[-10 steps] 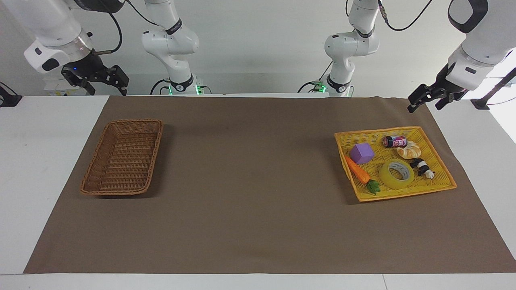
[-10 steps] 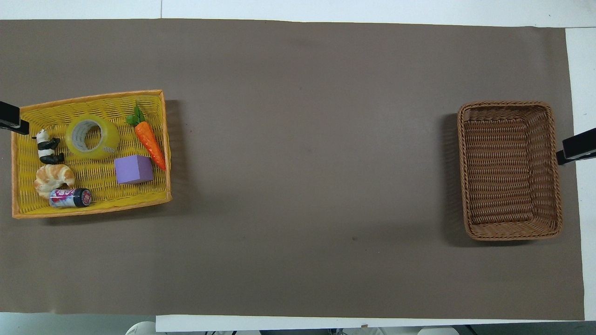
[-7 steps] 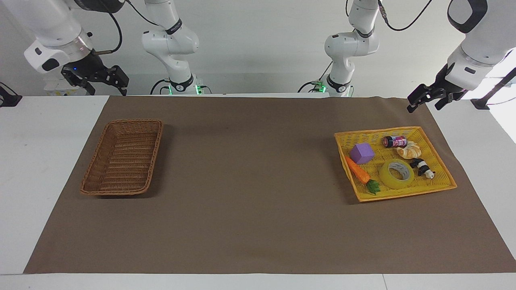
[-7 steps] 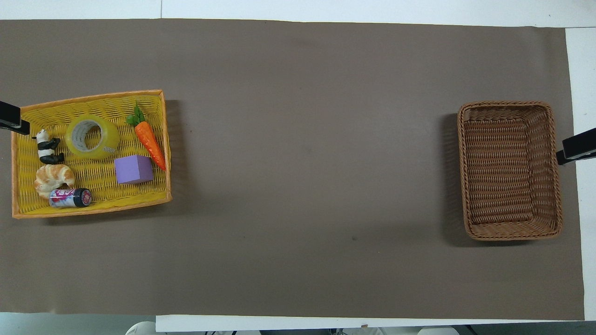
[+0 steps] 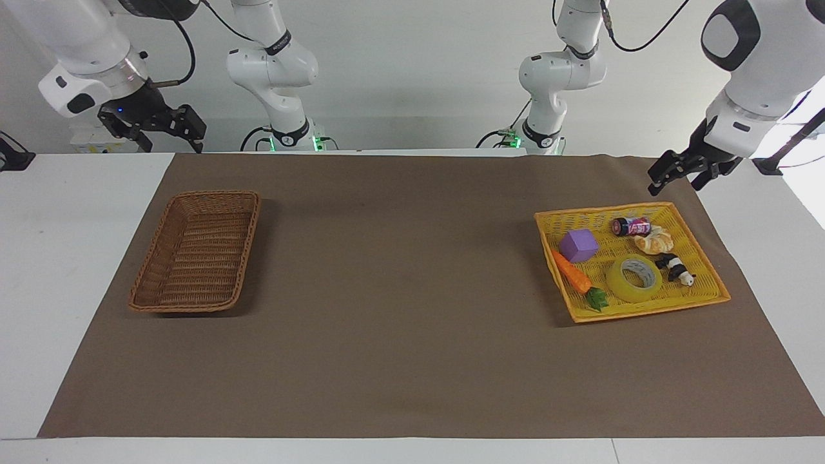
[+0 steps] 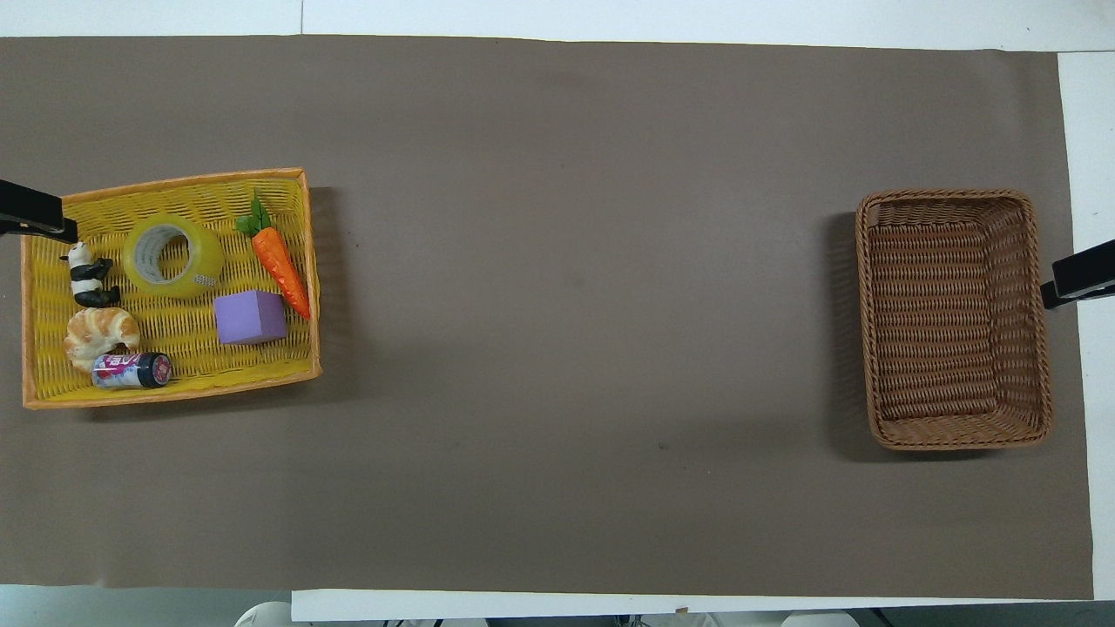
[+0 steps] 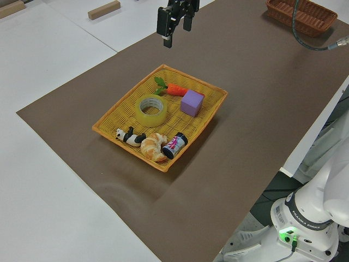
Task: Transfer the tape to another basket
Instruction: 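Reach the left gripper down toward the clear tape roll in the yellow basket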
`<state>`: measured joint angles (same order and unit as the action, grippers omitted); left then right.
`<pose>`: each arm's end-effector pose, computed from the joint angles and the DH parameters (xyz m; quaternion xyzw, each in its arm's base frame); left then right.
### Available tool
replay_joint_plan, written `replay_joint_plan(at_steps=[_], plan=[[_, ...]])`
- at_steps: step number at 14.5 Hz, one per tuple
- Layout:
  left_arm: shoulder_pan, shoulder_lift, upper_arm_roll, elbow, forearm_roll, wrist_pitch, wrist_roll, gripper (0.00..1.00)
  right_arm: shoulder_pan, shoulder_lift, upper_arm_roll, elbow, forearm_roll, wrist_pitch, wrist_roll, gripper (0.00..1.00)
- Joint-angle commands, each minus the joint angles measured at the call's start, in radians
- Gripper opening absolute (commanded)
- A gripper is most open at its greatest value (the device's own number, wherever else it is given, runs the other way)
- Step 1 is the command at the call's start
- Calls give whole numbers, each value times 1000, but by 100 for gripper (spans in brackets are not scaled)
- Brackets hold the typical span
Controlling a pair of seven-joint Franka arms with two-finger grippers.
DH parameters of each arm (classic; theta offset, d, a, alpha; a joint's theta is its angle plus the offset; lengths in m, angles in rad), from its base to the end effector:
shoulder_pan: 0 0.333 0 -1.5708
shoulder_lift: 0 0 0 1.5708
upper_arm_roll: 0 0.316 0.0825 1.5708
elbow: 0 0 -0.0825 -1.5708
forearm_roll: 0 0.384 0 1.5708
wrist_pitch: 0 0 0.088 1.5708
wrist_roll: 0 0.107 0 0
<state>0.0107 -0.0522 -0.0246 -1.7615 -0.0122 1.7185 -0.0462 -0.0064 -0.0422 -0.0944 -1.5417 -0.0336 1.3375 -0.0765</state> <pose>0.5465 -0.0090 0.5754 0.9998 0.0170 0.0044 0.0055 0.5127 -0.0573 0.6420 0.9965 -0.0145 -0.0820 0.0074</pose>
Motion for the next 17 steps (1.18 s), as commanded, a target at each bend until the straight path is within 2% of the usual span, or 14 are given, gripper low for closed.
replay_joint_plan(at_steps=[1,3,4,6,8,9,14,17], plan=[[53,-31,0,-173,9,139,-4,100,-6,-13,4,-14,-6,-1,-25,99],[84,18,-1,-214,9,231,-1,100,-6,-13,4,-14,-6,-1,-23,99],[84,37,-1,-263,9,328,0,99,-6,-13,4,-14,-6,-1,-23,99],[86,74,0,-325,9,456,0,92,-6,-13,4,-14,-6,-1,-25,99],[89,104,0,-342,8,489,0,79,-6,-15,4,-14,-6,-1,-25,99],[107,127,0,-340,9,519,2,77,-6,-13,4,-14,-6,-1,-25,99],[161,198,0,-337,8,615,71,77,-6,-13,4,-14,-6,-3,-25,99],[157,203,0,-331,9,622,71,77,-6,-13,4,-14,-6,-1,-25,99]])
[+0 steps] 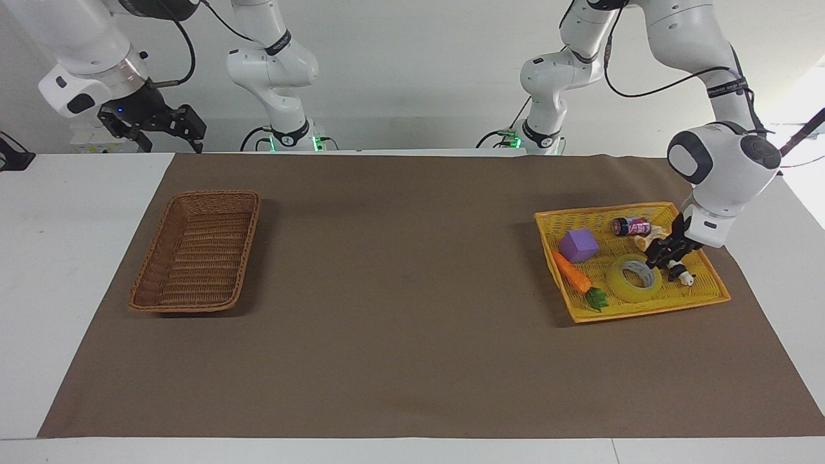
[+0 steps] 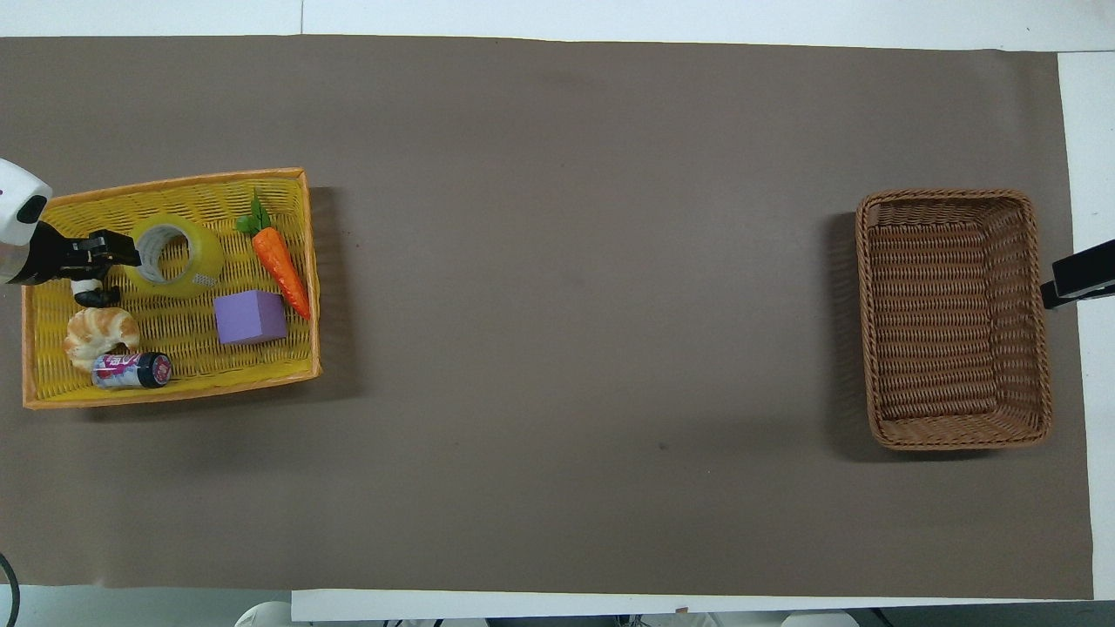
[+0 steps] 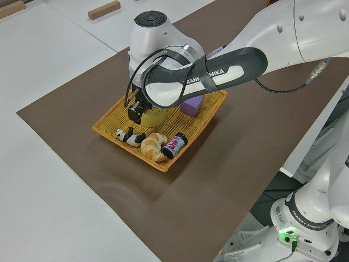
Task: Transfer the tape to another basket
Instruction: 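Grasp the tape roll with the left gripper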
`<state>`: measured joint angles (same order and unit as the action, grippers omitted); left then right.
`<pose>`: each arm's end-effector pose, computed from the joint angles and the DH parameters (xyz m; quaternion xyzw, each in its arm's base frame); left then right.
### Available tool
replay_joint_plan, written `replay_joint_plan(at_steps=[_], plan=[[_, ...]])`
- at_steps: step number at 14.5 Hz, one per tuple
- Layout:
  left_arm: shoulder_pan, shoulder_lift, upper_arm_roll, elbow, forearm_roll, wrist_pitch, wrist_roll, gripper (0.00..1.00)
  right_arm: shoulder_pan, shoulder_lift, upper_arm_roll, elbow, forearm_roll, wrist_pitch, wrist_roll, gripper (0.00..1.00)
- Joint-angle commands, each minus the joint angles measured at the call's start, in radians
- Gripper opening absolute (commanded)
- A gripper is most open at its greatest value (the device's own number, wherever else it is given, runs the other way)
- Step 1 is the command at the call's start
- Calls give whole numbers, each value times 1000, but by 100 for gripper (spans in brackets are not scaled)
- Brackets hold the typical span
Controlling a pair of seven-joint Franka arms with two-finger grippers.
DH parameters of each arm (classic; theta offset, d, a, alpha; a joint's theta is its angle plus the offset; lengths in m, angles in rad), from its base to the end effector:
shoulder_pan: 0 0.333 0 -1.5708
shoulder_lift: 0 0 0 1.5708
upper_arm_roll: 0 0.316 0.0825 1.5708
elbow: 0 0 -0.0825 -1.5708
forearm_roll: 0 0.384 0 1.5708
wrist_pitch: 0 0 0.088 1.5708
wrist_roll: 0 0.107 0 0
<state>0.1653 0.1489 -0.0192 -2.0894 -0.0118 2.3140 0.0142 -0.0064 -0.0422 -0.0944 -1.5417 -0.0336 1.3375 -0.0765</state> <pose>0.5708 0.0840 0.3603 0.9968 0.0698 0.0382 0.0029 0.5127 -0.0573 0.6420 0.9965 -0.0145 -0.0820 0.0074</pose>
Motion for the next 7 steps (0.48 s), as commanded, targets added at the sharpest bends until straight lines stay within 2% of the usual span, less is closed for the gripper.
replay_joint_plan(at_steps=[1,7], plan=[[-3,6,-7,0,9,30,12,76,-6,-13,4,-14,-6,-1,-25,99],[-7,61,-7,2,9,44,90,75,-6,-13,4,-14,-6,-1,-25,99]])
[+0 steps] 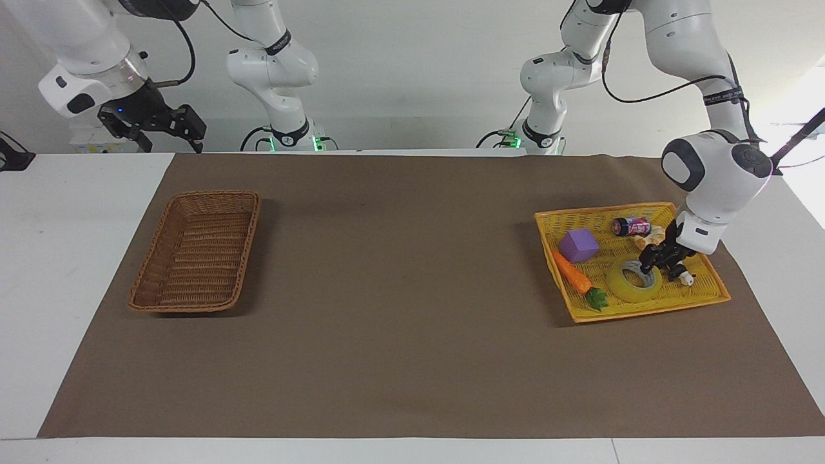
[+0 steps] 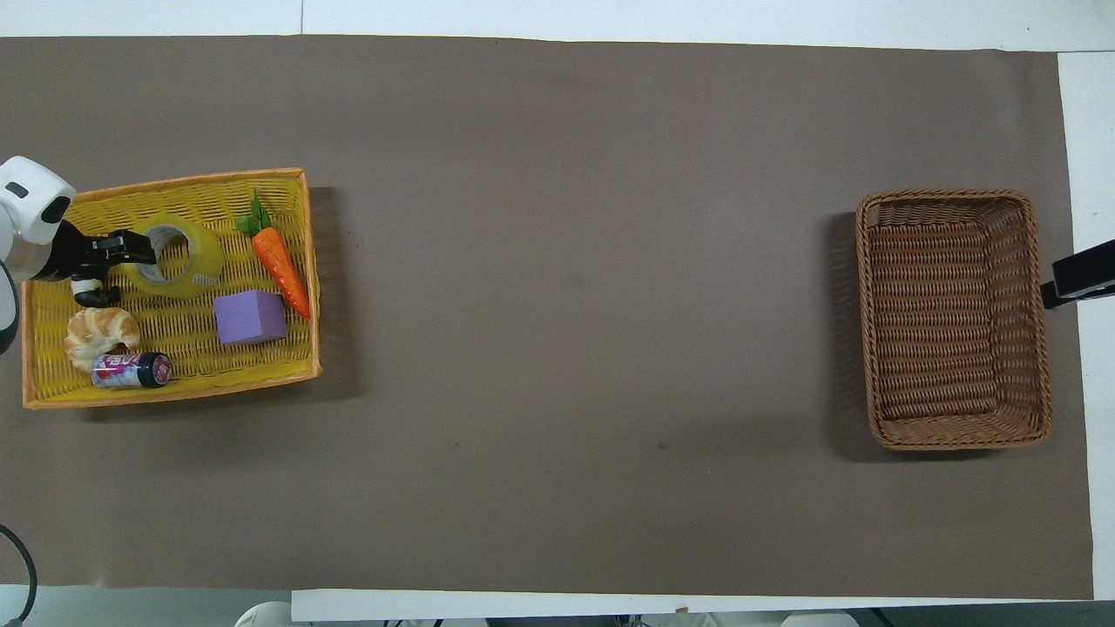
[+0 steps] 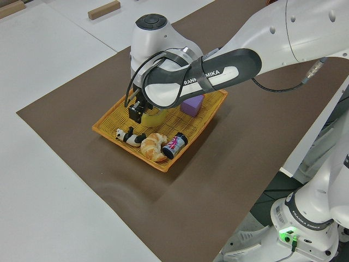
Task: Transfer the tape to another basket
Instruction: 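Grasp the tape roll with the left gripper, then lift the tape with the left gripper while the right gripper reaches toward it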
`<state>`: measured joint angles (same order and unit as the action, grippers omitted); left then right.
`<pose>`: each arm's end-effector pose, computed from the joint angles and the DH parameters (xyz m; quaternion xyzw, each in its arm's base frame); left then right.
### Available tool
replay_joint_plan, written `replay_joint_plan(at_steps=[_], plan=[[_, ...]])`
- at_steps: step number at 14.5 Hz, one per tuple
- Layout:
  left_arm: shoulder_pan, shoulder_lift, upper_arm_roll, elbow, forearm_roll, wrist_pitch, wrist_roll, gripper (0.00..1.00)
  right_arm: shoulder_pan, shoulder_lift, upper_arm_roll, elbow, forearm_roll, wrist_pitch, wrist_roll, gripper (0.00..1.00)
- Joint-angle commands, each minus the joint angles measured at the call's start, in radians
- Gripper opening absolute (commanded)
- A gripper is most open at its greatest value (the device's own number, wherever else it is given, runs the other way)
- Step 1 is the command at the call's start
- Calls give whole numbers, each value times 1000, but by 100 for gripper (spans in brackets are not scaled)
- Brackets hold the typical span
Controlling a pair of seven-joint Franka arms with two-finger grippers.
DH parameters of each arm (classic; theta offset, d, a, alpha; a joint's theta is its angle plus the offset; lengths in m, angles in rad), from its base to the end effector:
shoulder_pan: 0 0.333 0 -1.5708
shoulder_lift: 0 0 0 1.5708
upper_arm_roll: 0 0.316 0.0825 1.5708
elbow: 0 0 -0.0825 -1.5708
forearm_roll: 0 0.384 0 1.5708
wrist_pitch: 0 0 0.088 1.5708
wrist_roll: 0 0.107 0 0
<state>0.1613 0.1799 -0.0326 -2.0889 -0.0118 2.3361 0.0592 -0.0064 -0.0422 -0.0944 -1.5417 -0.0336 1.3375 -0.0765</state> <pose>0.5751 0.0746 0.3448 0.9986 0.0390 0.0342 0.0041 0.5127 -0.0573 0.6420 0.9965 -0.0145 -0.0820 0.0074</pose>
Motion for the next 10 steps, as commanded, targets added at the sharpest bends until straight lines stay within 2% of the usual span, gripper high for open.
replay_joint_plan(at_steps=[1,4,6,8,9,10], plan=[[-2,44,6,1,9,28,47,75,-6,-13,4,-14,-6,-1,-25,99],[-5,81,6,3,9,45,45,70,-6,-13,4,-14,-6,-1,-23,99],[-3,93,6,3,7,48,44,49,-6,-13,4,-14,-6,-1,-23,99],[1,93,6,7,7,35,44,6,-6,-13,4,-14,-6,-1,-23,99],[3,95,6,24,7,26,45,0,-6,-13,4,-14,-6,-1,-23,99],[-2,95,6,48,7,0,45,0,-6,-13,4,-14,-6,-1,-25,99]])
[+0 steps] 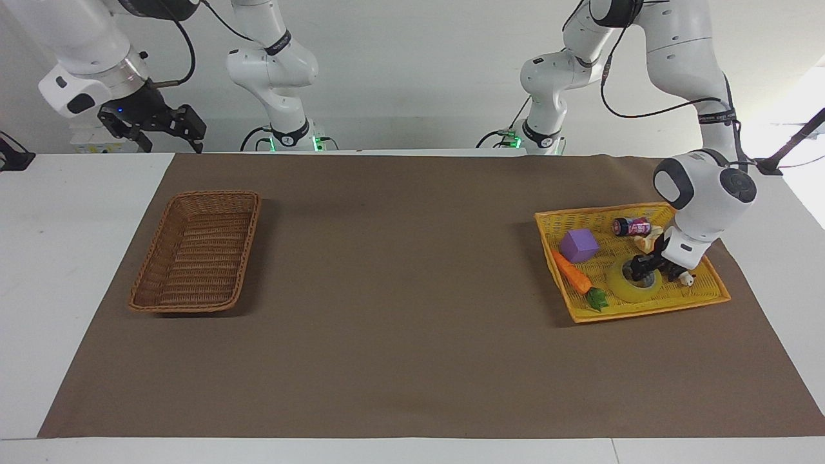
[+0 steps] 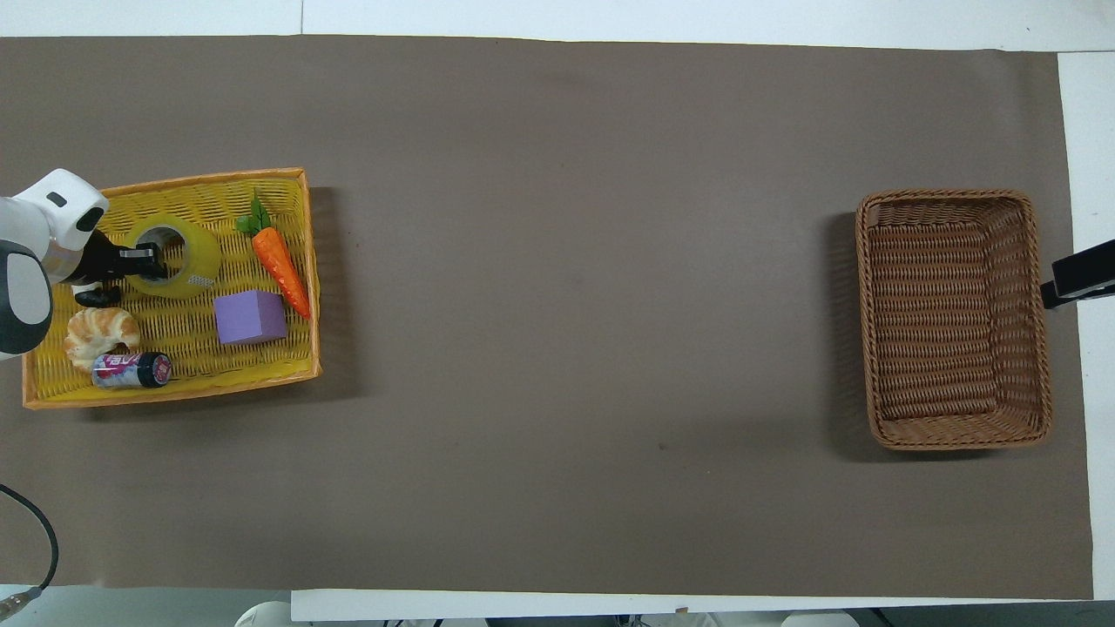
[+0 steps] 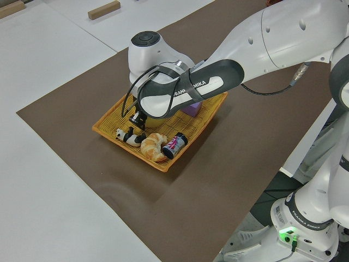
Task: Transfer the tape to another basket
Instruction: 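Lift the tape with the left gripper while the right gripper reaches toward it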
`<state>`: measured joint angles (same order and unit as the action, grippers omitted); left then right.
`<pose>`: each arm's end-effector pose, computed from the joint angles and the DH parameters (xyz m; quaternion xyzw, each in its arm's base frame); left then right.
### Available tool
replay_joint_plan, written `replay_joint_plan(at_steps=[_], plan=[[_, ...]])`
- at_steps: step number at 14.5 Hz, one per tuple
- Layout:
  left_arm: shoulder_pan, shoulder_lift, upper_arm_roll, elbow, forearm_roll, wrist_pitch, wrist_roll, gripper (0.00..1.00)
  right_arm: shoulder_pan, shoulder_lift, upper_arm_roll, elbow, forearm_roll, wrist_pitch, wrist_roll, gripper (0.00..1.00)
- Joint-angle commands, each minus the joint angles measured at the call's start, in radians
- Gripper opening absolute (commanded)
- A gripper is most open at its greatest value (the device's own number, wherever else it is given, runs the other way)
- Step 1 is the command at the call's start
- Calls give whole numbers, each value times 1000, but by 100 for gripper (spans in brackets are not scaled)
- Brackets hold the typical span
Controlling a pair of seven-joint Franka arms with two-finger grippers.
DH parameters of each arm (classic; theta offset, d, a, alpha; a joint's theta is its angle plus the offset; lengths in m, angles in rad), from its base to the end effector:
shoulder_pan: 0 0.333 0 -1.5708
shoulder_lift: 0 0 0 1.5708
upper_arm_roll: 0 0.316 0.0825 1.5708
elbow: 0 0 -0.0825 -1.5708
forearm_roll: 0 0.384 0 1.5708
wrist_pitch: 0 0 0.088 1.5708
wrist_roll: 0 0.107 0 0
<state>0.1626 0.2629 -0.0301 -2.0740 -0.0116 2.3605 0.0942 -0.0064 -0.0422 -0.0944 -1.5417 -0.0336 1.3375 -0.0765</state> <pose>0.5810 0.0777 0.3051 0.9996 0.0238 0.0127 0.0066 0.5127 -0.0573 0.6420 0.9965 -0.0145 -0.0820 0.0074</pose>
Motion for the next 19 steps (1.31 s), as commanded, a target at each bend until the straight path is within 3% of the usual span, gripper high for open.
replay_joint_plan(at_steps=[1,5,8,10,16,19], plan=[[-8,12,4,66,5,-64,10,0,-6,-15,4,-14,-6,-3,-23,99],[-17,-2,-2,207,-40,-249,-2,0,-6,-13,4,-14,-6,-1,-25,99],[-90,-30,-2,326,-132,-416,-126,0,-6,-13,4,-14,-6,-1,-25,99],[-199,-30,-2,389,-169,-483,-271,0,-6,-13,4,-14,-6,-1,-25,99],[-570,-33,-2,408,-192,-474,-629,0,-32,-13,-7,-12,-6,8,-17,99],[-639,-42,-2,410,-258,-477,-640,0,-33,-16,-4,-37,53,28,-141,99]])
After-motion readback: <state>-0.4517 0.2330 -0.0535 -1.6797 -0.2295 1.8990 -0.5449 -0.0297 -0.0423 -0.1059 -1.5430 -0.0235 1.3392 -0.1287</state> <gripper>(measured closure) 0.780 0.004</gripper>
